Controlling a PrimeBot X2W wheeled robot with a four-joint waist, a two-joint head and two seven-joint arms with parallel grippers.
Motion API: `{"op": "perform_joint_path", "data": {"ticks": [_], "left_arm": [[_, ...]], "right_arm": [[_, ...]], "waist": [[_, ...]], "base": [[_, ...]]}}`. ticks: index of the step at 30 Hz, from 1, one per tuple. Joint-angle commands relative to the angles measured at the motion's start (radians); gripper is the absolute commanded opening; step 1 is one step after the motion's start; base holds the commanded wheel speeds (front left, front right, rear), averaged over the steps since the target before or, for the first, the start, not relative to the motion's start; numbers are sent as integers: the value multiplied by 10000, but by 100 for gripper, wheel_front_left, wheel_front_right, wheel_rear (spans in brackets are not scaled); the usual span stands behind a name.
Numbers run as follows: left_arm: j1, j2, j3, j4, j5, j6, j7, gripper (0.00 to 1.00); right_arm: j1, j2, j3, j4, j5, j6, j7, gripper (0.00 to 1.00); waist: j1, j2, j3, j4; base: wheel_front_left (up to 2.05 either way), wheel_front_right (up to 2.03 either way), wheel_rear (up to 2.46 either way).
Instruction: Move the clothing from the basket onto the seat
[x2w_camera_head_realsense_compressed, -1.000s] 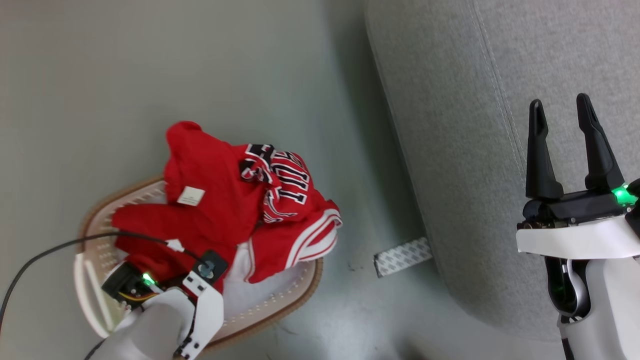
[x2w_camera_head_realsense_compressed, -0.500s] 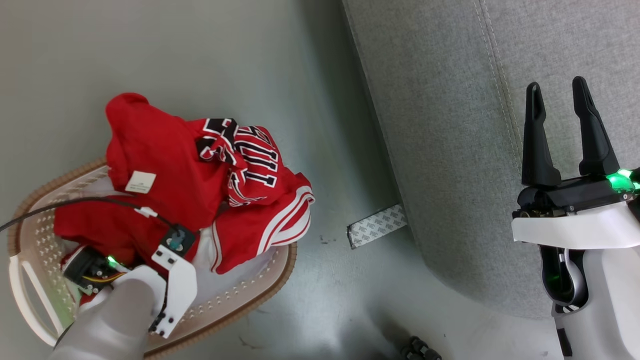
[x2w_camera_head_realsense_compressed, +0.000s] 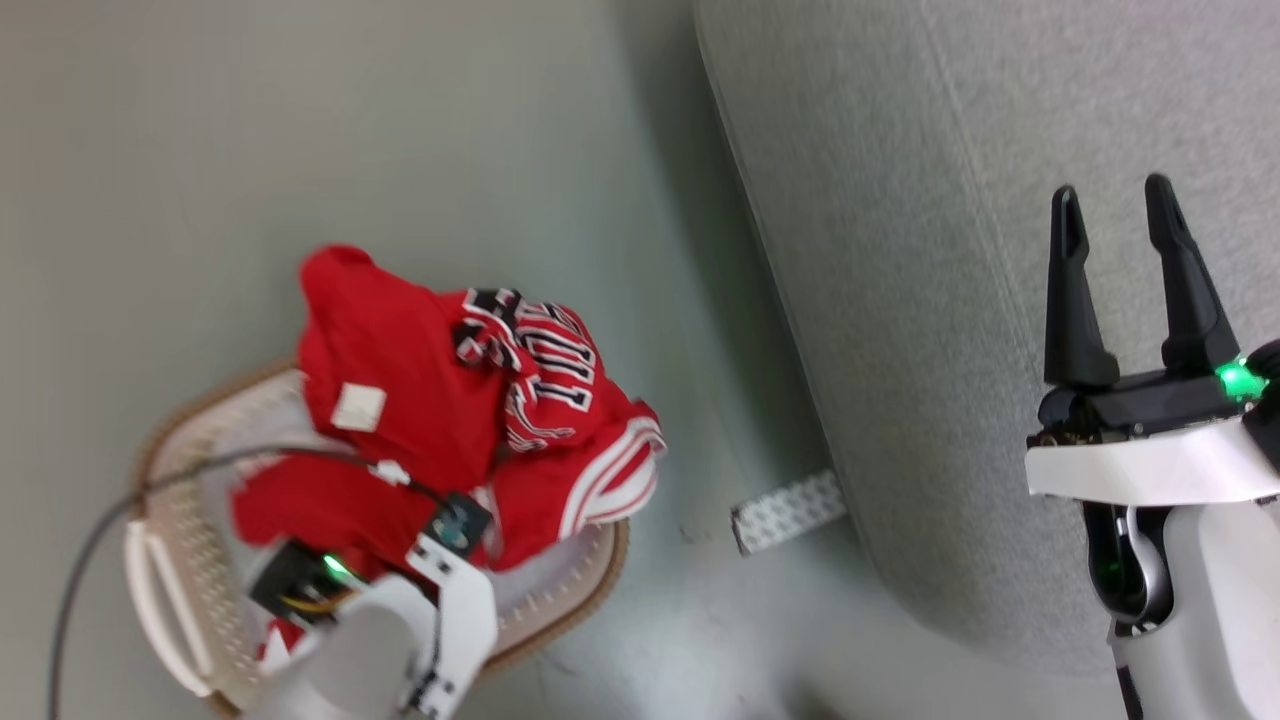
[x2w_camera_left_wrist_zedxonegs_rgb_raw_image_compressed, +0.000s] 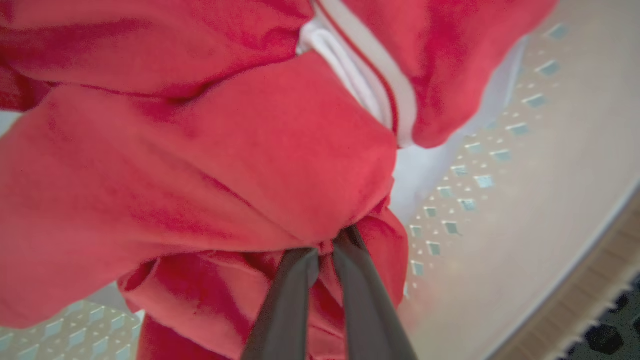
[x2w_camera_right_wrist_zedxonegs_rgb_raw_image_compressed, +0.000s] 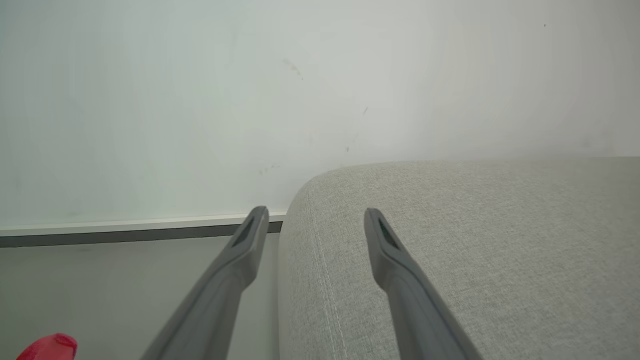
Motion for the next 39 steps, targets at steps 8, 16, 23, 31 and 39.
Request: {"op": "perform_joint_path", "data": {"ticks": [8,16,23,31,39], "left_arm": [[1359,-647,411,-202,-1047,124,-1541,0],[2030,-685,738,-572,-1924,-179,-3449,0],[2392,-703,1107,-1567,-2725,-258,-4011,0],[2666,-692,1587,-4757,-3627,-328,-4019,0],[2346,-508,1895,-7146,-4090,-356,-3966,0]], "right_arm": [[729,-299,24,269,-567,-21,7,100],[1587,-668,43,517,-622,-21,7,100],[2377,-657,80,709,-586,-21,7,100],[3013,-683,477,844,-532,-21,7,100],[3115,-625,1059,767,-444,-21,7,100]], "waist": [[0,0,-3296,1726],[0,0,-5033,2766],[0,0,-6142,3398],[0,0,-6982,3951],[0,0,-7341,4015]], "base": [[0,0,0],[0,0,0],[0,0,0],[0,0,0],[0,0,0]]}}
